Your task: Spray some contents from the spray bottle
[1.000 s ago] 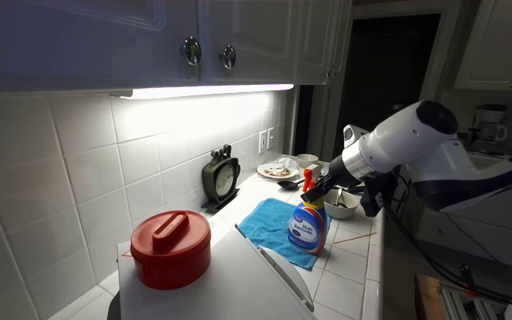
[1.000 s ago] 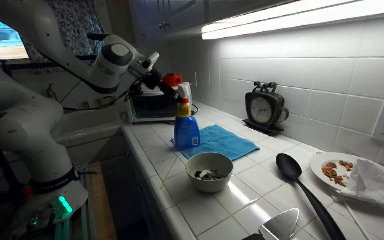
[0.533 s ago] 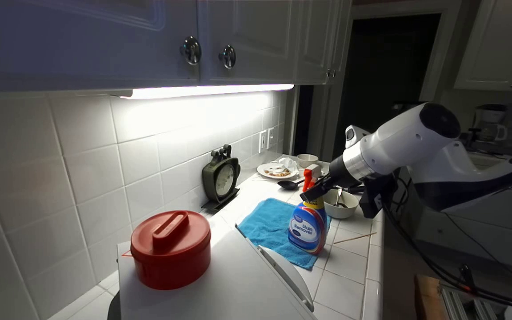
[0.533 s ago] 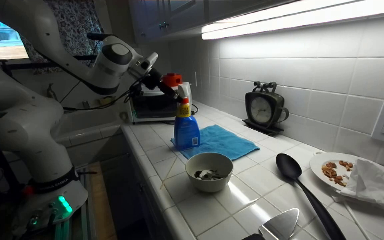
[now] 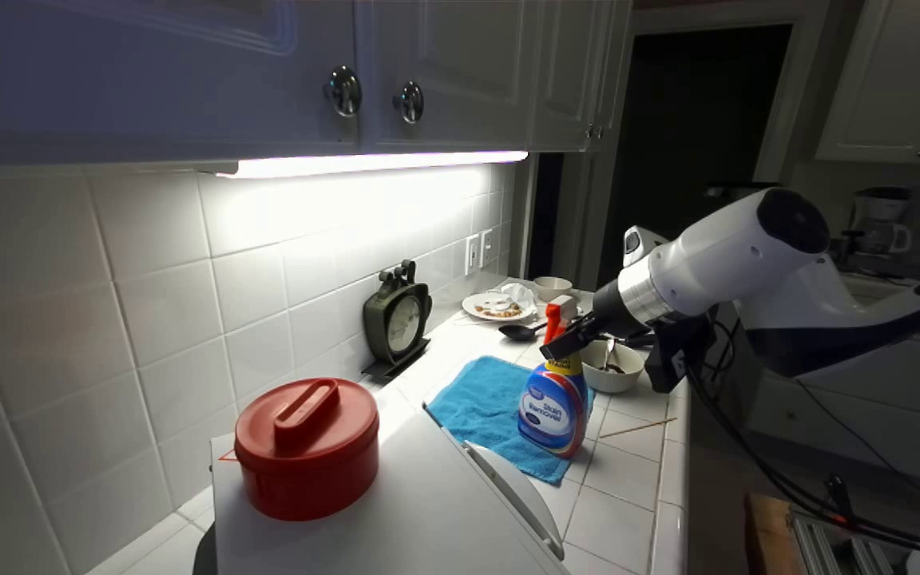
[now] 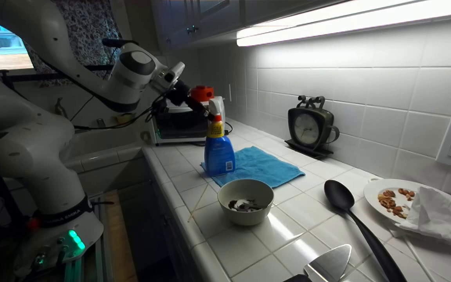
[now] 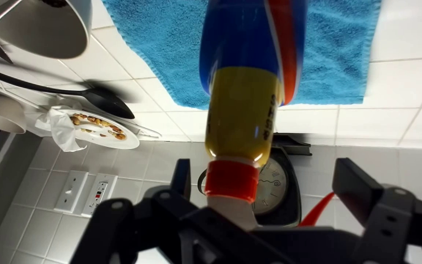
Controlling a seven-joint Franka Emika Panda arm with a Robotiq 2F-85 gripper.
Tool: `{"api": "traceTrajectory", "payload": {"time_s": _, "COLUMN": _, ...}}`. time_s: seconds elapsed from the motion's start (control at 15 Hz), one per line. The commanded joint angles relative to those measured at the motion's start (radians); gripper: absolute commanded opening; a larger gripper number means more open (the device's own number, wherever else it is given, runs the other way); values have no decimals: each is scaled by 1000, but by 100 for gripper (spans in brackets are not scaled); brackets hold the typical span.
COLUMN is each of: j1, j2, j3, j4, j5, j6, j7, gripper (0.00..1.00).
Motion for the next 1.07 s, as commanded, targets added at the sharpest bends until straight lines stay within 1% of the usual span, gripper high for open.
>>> {"api": "traceTrajectory", "payload": {"time_s": 0.0, "j1": 5, "j2": -9, "j3": -20, "j4": 0, "j5": -61, "j6": 10, "j7": 56, "gripper": 100}}
{"api": "traceTrajectory", "payload": {"time_s": 0.67, "j1": 27, "j2": -13, "j3": -44, "j4": 0, "j5": -69, "j6": 27, "j7": 69, "gripper": 100}}
{"api": "traceTrajectory", "payload": {"time_s": 1.0, "j1": 42, "j2": -27, "j3": -50, "j4": 6, "j5": -70, "j6": 18, "j7": 67, "gripper": 100}}
